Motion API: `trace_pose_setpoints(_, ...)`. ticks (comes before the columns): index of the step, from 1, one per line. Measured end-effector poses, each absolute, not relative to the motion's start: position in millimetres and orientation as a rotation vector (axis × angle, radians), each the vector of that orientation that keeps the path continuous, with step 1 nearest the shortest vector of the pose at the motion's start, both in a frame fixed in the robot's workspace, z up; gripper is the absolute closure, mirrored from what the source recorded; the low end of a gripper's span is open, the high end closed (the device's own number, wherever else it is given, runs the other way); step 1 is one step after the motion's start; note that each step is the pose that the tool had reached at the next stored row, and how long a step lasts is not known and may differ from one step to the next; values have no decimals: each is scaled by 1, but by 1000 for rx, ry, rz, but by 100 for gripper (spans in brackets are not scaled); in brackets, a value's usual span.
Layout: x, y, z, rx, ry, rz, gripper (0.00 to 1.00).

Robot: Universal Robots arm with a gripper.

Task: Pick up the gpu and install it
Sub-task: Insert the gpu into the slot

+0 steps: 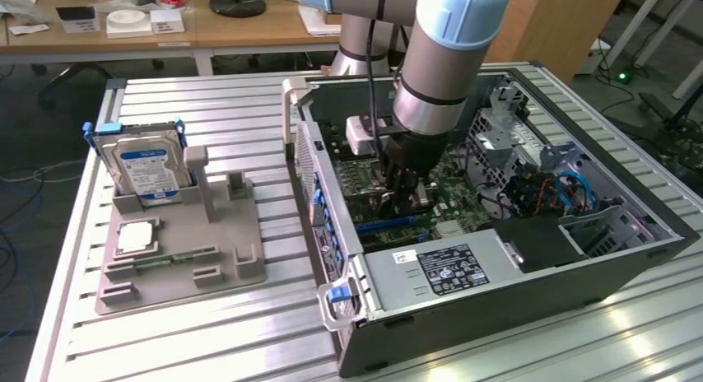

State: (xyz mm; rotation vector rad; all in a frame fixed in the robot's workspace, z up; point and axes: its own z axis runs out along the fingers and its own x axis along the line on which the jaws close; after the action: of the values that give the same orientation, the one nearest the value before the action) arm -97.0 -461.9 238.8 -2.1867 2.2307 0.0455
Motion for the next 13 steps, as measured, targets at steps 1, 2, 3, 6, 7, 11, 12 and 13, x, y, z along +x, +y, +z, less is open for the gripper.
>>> trace_pose_setpoints(1, -97, -462, 239, -2187, 2231, 46, 72)
trace_pose_setpoints(2, -97, -462, 238, -2187, 2231, 45, 72)
trace_pose_setpoints(3, -97, -462, 238, -2187, 2231, 45, 72)
trace_pose_setpoints(6, -97, -462, 238, -2187, 2231, 46, 72)
trace_pose_setpoints(7, -97, -462, 238, -2187, 2231, 46, 72)
trace_pose_setpoints(11, -97, -461, 238, -2187, 2230, 46, 72)
trace_pose_setpoints(12, -97, -462, 238, -2187, 2231, 45, 72)
trace_pose_setpoints(13, -97, -462, 238, -2187, 2231, 45, 72)
